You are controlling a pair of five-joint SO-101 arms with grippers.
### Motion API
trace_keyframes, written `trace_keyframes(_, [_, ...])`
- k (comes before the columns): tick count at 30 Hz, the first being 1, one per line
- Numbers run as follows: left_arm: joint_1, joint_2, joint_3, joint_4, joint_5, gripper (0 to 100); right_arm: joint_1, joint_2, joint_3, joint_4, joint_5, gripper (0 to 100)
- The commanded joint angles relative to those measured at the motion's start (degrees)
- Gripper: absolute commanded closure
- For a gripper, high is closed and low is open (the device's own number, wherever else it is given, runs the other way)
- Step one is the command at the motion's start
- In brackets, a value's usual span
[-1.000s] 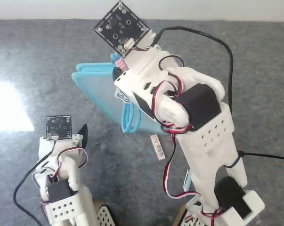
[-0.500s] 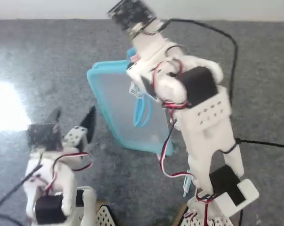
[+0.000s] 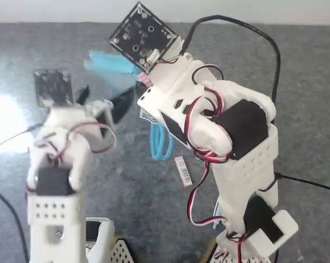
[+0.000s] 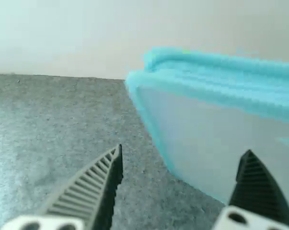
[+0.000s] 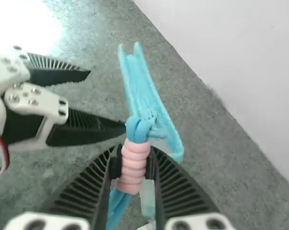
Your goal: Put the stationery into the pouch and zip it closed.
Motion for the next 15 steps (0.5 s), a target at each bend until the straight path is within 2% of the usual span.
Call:
trace_keyframes(1, [-2.7, 6.5, -6.9, -1.6, 0.5, 64, -1.8, -3.6, 3.6, 2.4, 4.1, 99.2])
trace_keyframes(8, [-5.9, 15.4, -9.8, -4.5, -1.9, 64, -3.1, -3.8, 8.0, 2.4, 8.1, 99.2])
trace_keyframes(12, [-3.6, 17.9, -10.3, -6.7, -5.6, 64, -4.7, -3.5, 8.4, 2.4, 14.1, 99.1])
trace_keyframes(15, [-2.1, 18.7, -13.1, -5.3, -5.9, 64, -6.0, -3.5, 9.4, 2.4, 18.8, 99.1])
